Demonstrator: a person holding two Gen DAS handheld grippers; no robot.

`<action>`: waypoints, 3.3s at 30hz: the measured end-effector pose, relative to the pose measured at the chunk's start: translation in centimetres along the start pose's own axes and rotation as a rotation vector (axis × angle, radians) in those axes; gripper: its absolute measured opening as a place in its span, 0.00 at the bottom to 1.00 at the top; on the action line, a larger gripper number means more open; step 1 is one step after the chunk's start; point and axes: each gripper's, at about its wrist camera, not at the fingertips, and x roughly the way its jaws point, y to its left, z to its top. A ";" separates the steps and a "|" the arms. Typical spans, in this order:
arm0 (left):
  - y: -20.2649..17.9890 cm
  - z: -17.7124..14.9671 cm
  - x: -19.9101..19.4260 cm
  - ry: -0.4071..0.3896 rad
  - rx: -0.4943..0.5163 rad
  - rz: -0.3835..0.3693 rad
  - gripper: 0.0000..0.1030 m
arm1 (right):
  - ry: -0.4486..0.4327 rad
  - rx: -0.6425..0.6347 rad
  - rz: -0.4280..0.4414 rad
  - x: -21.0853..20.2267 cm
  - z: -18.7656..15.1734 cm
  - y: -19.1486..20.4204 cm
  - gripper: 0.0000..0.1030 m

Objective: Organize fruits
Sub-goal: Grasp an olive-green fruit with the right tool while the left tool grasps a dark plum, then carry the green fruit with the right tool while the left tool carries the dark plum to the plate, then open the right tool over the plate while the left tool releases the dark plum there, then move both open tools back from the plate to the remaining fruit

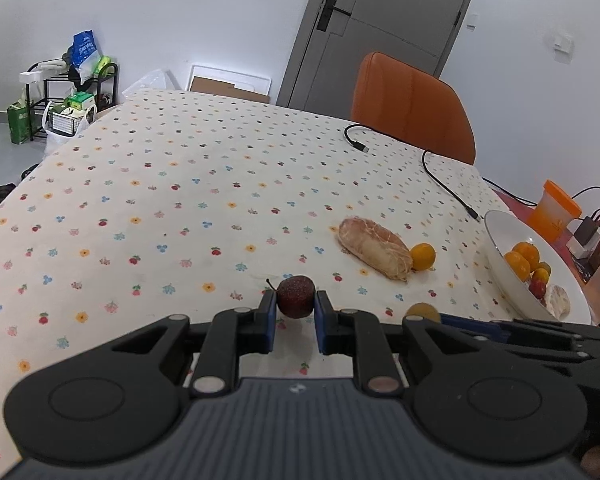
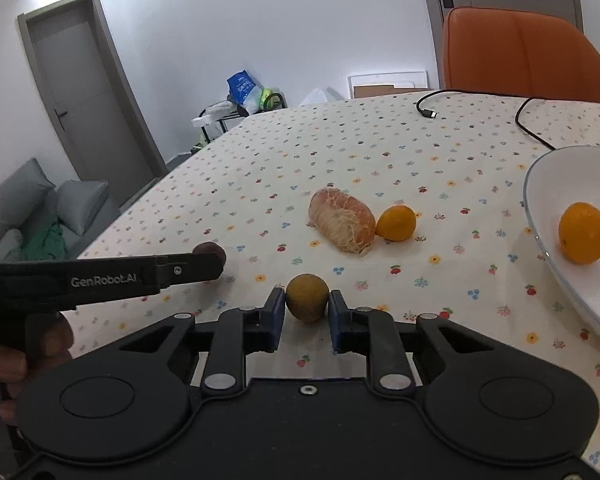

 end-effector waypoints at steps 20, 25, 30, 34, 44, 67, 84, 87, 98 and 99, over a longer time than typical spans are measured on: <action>-3.9 1.3 0.4 -0.026 0.083 -0.056 0.18 | -0.096 0.044 -0.088 -4.8 0.4 -3.6 0.21; -5.3 1.7 0.8 -0.026 0.114 -0.082 0.18 | -0.134 0.057 -0.118 -6.3 0.9 -4.8 0.21; -7.1 2.2 1.5 -0.026 0.146 -0.120 0.18 | -0.180 0.066 -0.169 -8.2 1.5 -6.3 0.21; -8.7 2.3 2.2 -0.022 0.176 -0.151 0.18 | -0.210 0.094 -0.210 -9.5 1.3 -7.7 0.21; -12.4 2.6 3.9 0.001 0.240 -0.211 0.18 | -0.232 0.127 -0.258 -10.3 0.4 -10.2 0.35; -19.9 2.5 3.9 -0.001 0.337 -0.325 0.22 | -0.322 0.249 -0.326 -14.5 -3.1 -13.5 0.59; -15.1 4.4 1.4 -0.065 0.268 -0.147 0.78 | -0.327 0.231 -0.303 -14.3 -3.2 -11.7 0.72; -14.2 4.3 0.5 -0.078 0.260 -0.124 0.79 | -0.326 0.222 -0.296 -14.2 -3.1 -11.0 0.77; -9.9 3.6 -4.0 -0.124 0.206 -0.054 0.85 | -0.337 0.192 -0.274 -15.2 -3.1 -7.9 0.89; -9.5 3.5 -4.4 -0.127 0.206 -0.047 0.86 | -0.335 0.188 -0.270 -15.3 -3.1 -7.5 0.90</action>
